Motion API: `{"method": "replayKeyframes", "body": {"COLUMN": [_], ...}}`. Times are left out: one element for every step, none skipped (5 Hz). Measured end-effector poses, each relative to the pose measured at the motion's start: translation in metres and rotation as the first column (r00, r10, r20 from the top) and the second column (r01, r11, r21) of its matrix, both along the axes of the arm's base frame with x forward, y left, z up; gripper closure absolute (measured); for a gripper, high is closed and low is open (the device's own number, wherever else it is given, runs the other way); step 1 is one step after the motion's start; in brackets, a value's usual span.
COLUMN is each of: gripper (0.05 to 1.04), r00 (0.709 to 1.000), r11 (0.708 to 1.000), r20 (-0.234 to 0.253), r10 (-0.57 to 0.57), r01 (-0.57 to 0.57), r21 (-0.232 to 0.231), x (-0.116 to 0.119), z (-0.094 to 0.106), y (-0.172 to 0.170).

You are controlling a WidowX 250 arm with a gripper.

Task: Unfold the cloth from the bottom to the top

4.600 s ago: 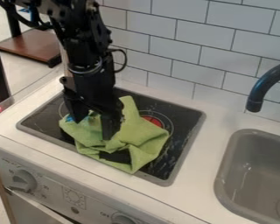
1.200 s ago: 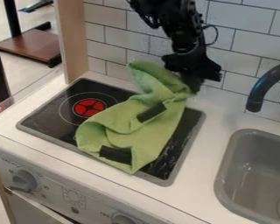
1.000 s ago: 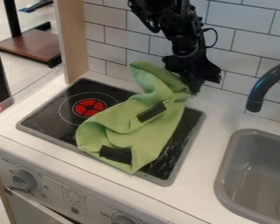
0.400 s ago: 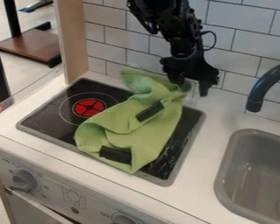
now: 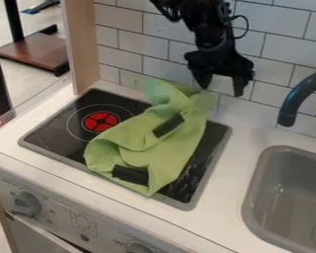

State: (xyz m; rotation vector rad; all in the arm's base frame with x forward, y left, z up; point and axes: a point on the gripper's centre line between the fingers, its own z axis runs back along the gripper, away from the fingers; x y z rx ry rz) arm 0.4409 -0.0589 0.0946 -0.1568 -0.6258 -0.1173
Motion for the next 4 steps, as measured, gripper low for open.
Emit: {"method": "replayKeyframes", "body": {"gripper": [0.083, 0.084, 0.084, 0.084], "r00": [0.999, 0.995, 0.993, 0.989], "r11": [1.0, 0.998, 0.997, 0.989], "r20": [0.032, 0.098, 0.112, 0.037], "r10": [-0.009, -0.021, -0.035, -0.141], "r01": [0.01, 0.027, 0.043, 0.139], "r21": [-0.024, -0.064, -0.071, 0.053], "x": [0.0, -0.007, -0.028, -0.053], "z": [0.024, 0.064, 0.087, 0.081], "y": [0.001, 0.013, 0.049, 0.08]}}
